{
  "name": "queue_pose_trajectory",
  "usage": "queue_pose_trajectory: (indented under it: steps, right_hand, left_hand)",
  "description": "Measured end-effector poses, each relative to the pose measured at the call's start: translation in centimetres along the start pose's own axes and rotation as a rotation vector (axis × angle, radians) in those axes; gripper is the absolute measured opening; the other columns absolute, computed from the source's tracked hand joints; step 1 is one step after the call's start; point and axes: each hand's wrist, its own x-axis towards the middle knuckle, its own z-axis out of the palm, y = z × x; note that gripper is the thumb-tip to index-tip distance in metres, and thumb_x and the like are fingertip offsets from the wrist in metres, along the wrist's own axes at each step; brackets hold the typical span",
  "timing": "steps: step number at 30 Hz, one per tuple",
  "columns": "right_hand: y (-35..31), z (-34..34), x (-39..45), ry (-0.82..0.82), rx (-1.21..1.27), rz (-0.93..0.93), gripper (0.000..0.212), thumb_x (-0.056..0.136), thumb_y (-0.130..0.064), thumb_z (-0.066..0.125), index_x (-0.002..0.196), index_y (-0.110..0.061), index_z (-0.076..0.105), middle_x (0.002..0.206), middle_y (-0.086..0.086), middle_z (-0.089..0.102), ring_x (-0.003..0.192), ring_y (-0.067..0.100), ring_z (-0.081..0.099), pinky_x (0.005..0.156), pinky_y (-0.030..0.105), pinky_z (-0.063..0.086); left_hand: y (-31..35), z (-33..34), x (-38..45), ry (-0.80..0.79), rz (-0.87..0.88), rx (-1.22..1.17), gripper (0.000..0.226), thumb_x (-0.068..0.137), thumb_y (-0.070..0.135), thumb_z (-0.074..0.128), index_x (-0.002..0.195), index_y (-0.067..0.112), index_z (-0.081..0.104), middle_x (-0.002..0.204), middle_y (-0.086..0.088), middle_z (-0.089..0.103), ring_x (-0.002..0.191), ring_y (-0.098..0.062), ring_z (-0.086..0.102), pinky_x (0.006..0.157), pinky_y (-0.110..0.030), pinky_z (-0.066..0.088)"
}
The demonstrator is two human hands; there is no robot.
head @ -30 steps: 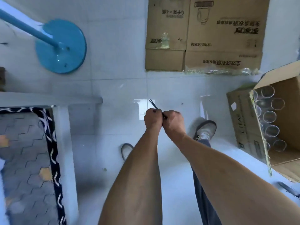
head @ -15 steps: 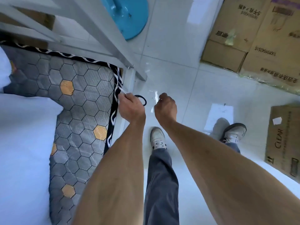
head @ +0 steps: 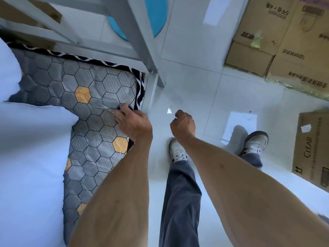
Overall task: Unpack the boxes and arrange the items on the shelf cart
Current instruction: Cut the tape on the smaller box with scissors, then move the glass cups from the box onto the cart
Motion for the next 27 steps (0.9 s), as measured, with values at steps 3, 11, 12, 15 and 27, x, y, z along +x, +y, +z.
queue_pose_trajectory:
  steps: [3,11,12,15,27]
  right_hand:
    - [2.2,-2.7,0.6,0.017,0.019,0.067,0.029,0.084,-0.001,0.039,0.107,-0.007,0.057,0.105,0.013,0.060,0.099,0.033,0.056,0.082,0.037,0.050]
    - [13.2,-10.8,3.1,0.243,0.003,0.312,0.030,0.088,-0.009,0.044,0.116,-0.010,0.055,0.114,0.011,0.056,0.110,0.031,0.048,0.096,0.039,0.038]
    - [14.7,-11.8,3.3,0.265,0.018,0.347,0.030,0.087,-0.009,0.044,0.115,-0.010,0.055,0.114,0.011,0.056,0.110,0.031,0.047,0.097,0.039,0.036]
    - [19.8,-15.0,3.9,0.318,0.112,0.417,0.027,0.084,-0.007,0.047,0.110,-0.010,0.054,0.113,0.012,0.052,0.108,0.031,0.044,0.098,0.038,0.034]
    - [48.7,-33.7,4.3,0.753,0.351,0.684,0.017,0.082,-0.006,0.048,0.096,-0.015,0.050,0.098,0.007,0.048,0.091,0.027,0.043,0.073,0.033,0.025]
  left_hand:
    - [3.1,1.5,-2.5,-0.120,0.118,-0.048,0.022,0.091,0.013,0.050,0.112,0.006,0.053,0.107,-0.018,0.057,0.090,-0.037,0.059,0.065,-0.037,0.043]
    - [14.4,6.1,-12.0,-0.443,0.347,0.097,0.029,0.095,0.017,0.051,0.124,0.010,0.055,0.119,-0.012,0.060,0.107,-0.031,0.062,0.082,-0.035,0.049]
    - [16.0,6.7,-13.4,-0.473,0.378,0.122,0.030,0.095,0.017,0.051,0.124,0.010,0.054,0.120,-0.012,0.059,0.107,-0.031,0.062,0.083,-0.036,0.050]
    - [20.6,8.6,-17.9,-0.537,0.481,0.187,0.030,0.094,0.015,0.050,0.123,0.009,0.053,0.119,-0.014,0.056,0.104,-0.033,0.061,0.079,-0.036,0.047]
    - [41.0,18.6,-47.7,-0.529,1.007,0.145,0.026,0.091,0.010,0.049,0.113,0.011,0.062,0.111,-0.011,0.062,0.092,-0.033,0.062,0.067,-0.033,0.040]
